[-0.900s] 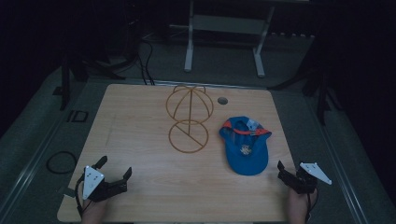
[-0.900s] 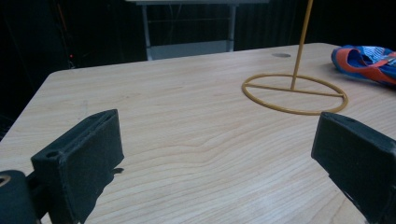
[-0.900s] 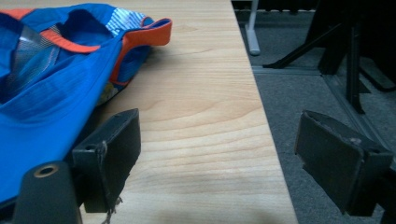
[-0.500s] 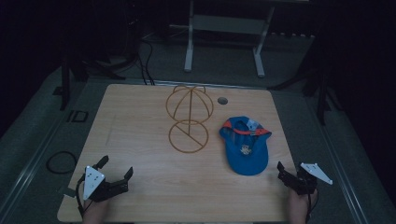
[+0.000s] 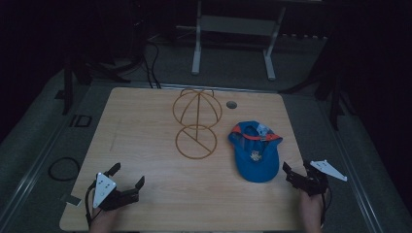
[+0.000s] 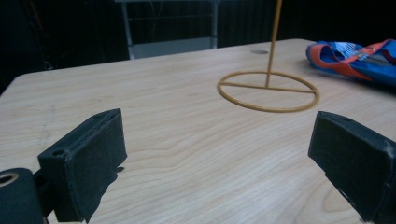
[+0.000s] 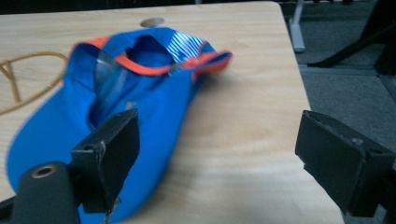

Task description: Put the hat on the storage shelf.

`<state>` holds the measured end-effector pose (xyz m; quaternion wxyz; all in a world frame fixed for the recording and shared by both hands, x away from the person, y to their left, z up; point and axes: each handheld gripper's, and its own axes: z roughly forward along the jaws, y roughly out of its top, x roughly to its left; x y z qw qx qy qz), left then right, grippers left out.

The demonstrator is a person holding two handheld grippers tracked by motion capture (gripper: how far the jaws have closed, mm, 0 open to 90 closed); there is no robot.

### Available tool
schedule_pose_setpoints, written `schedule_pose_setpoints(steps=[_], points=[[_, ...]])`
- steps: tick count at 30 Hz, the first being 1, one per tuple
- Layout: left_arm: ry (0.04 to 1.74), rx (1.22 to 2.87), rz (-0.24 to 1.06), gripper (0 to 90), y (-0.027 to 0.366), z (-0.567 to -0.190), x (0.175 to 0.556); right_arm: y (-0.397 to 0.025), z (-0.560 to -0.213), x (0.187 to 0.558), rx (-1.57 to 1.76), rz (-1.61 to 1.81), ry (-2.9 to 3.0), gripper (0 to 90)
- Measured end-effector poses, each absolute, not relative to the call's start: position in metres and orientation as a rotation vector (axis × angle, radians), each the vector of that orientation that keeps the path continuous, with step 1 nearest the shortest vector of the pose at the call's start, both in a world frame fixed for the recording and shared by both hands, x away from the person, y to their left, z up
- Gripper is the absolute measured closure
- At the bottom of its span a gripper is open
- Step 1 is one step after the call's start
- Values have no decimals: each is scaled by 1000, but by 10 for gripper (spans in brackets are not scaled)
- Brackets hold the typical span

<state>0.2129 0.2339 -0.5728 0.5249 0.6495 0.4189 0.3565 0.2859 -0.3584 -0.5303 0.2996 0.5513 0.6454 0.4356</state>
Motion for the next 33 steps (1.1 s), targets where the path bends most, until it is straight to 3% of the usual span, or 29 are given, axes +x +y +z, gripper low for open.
schedule_pose_setpoints(steps=[13,33], points=[[1075,1611,768,27,227,-565,213,-338,-500,348,1396,1200,1866,137],[1034,1663,703,20,224,-565,214,-325,-509,422,1456,1229,1949,138]])
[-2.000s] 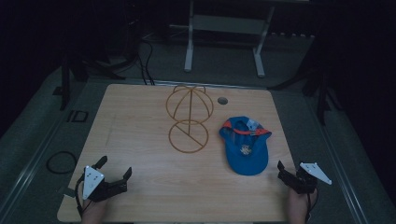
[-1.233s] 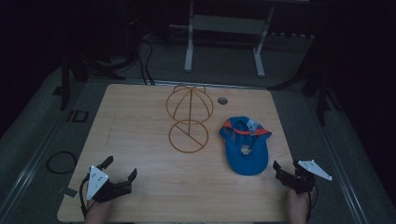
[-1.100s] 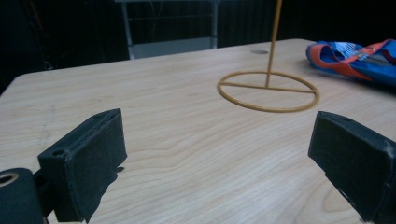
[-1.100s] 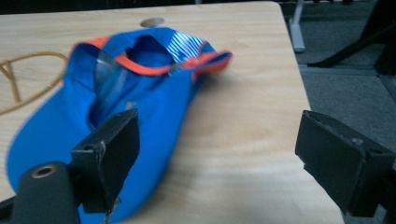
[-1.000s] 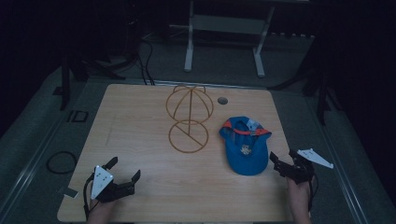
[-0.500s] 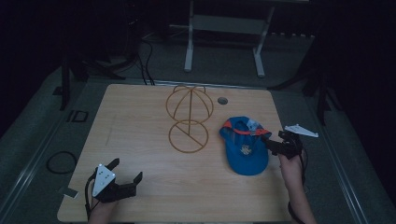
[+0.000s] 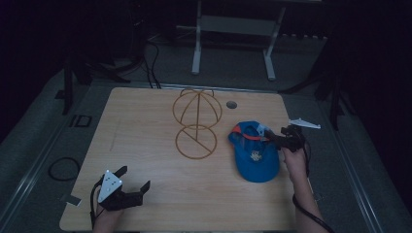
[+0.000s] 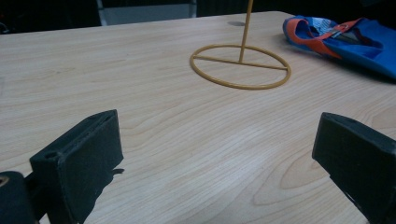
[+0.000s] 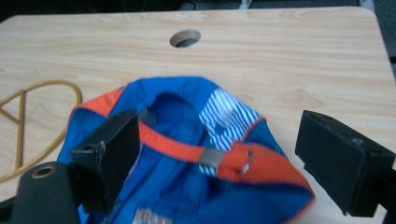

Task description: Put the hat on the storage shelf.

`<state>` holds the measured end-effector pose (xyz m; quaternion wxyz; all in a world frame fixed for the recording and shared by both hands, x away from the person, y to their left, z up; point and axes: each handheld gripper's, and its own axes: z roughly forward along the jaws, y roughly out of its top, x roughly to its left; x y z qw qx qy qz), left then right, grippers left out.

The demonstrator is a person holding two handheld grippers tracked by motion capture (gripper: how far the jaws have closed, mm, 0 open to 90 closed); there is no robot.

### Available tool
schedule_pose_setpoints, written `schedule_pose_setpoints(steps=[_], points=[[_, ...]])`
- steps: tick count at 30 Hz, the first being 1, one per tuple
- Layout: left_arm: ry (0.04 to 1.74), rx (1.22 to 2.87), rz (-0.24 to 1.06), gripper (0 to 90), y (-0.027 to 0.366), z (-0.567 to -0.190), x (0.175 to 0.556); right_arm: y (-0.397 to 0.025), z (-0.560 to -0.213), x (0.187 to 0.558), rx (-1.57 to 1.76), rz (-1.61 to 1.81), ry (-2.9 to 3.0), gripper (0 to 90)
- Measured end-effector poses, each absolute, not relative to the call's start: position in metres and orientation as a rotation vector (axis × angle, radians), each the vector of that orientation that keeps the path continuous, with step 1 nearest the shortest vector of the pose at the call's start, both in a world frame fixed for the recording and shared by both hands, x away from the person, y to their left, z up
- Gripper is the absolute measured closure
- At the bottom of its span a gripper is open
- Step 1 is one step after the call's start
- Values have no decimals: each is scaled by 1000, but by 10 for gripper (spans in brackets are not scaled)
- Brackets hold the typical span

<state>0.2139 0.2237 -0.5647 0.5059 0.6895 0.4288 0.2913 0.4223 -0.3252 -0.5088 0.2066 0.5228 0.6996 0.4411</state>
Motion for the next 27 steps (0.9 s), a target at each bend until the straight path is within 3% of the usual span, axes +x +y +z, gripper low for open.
schedule_pose_setpoints(steps=[7,11,21,27], points=[[1015,1688,700,20,220,-566,214,-321,-514,445,1476,1170,1964,149],[1019,1679,703,21,220,-567,214,-314,-519,464,1457,1051,2017,255],[1024,1667,678,21,224,-567,216,-304,-538,485,1487,922,2078,255],[1014,1675,665,21,223,-568,217,-296,-551,482,1387,784,2174,362]])
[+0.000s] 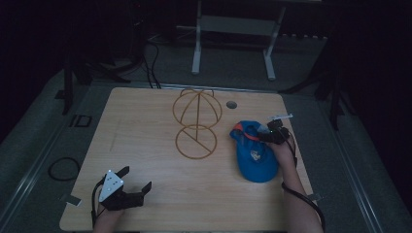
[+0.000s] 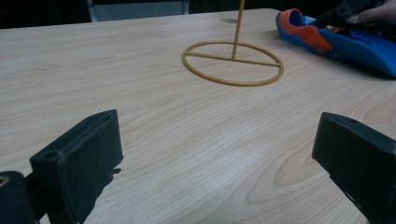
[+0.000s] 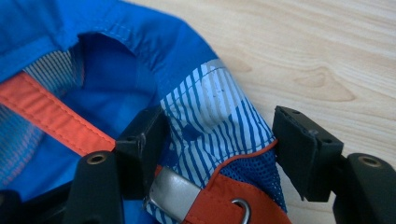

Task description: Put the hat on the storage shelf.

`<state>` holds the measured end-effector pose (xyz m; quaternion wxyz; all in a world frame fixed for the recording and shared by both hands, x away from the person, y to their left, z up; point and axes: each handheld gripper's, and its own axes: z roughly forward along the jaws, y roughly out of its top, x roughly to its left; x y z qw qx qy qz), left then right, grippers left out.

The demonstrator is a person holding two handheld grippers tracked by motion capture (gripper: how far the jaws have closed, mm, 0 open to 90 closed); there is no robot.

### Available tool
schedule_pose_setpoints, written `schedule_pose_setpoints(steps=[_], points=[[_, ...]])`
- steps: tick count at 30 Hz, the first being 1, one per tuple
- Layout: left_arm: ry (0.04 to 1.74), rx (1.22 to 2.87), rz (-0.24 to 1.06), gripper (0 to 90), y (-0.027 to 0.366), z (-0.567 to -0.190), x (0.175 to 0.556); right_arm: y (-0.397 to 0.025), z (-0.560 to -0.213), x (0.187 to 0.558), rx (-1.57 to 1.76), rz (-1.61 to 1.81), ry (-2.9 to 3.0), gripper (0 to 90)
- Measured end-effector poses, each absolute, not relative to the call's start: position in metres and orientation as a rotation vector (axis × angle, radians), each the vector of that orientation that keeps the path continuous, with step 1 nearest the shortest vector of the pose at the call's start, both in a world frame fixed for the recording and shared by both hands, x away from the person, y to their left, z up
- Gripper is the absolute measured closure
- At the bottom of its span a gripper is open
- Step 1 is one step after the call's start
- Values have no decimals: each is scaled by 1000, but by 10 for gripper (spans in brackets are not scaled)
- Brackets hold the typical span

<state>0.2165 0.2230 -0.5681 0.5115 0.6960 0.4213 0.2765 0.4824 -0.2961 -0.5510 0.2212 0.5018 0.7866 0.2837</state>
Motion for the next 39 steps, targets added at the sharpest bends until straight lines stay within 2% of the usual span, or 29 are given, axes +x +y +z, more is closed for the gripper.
schedule_pose_setpoints(steps=[1,2,4,5,6,7,8,9,17,30,39], points=[[1017,1675,673,21,223,-568,216,-296,-551,482,1385,779,2179,398],[1017,1675,673,21,223,-568,216,-296,-551,482,1385,779,2179,398],[1022,1674,663,21,223,-568,217,-296,-552,482,1373,788,2200,515],[1022,1674,664,21,223,-567,217,-296,-552,482,1373,788,2200,515],[1019,1678,663,21,222,-567,217,-297,-552,481,1365,814,2216,641],[1020,1676,671,21,222,-567,216,-297,-552,481,1360,832,2230,720],[1016,1679,670,21,221,-566,216,-297,-552,481,1360,832,2230,720],[1014,1681,663,21,221,-566,216,-295,-553,479,1340,851,2234,806],[1026,1677,672,21,221,-563,214,-292,-548,473,1338,868,2211,844],[1011,1692,661,21,210,-561,215,-310,-492,435,1245,1033,2071,848],[1009,1686,653,21,205,-552,216,-316,-452,394,1128,1088,2003,849]])
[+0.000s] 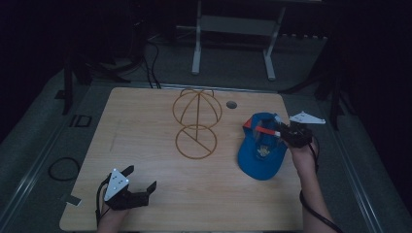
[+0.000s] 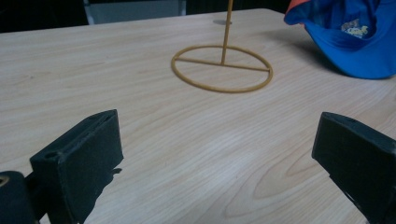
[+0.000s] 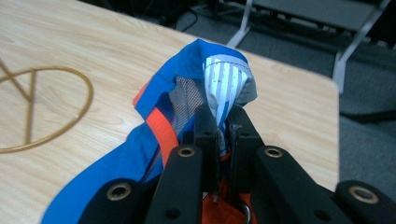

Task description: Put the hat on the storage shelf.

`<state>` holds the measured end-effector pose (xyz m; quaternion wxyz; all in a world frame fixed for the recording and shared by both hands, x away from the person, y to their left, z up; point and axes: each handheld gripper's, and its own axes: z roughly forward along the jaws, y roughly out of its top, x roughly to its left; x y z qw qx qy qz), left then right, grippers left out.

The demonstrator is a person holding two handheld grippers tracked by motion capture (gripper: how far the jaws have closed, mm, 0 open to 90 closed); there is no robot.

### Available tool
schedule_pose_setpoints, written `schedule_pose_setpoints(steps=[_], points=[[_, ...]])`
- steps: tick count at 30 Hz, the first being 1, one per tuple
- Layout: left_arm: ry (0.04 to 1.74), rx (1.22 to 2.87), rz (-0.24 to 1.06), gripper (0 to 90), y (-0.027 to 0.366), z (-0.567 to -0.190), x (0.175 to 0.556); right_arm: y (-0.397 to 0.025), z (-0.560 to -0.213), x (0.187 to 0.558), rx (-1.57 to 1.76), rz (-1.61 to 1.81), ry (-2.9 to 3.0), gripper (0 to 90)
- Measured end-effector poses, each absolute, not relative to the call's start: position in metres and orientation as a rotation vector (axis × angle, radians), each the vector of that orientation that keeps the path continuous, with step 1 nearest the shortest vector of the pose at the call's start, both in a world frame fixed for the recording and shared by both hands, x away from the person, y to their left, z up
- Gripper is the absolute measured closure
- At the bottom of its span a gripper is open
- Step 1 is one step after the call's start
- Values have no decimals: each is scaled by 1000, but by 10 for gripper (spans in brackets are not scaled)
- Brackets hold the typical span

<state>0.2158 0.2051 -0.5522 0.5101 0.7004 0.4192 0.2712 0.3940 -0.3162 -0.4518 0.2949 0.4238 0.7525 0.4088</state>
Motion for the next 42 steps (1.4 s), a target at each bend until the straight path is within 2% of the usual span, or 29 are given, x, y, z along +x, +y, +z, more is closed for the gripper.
schedule_pose_setpoints(steps=[8,18,24,42], points=[[968,1727,591,21,202,-533,219,-317,-416,357,1008,1194,1972,848],[925,1739,602,22,190,-502,227,-306,-388,325,887,1233,1971,849],[898,1755,607,22,181,-486,233,-291,-382,310,811,1187,1956,848],[782,1773,554,53,149,-426,245,-242,-368,269,653,1395,2046,848]])
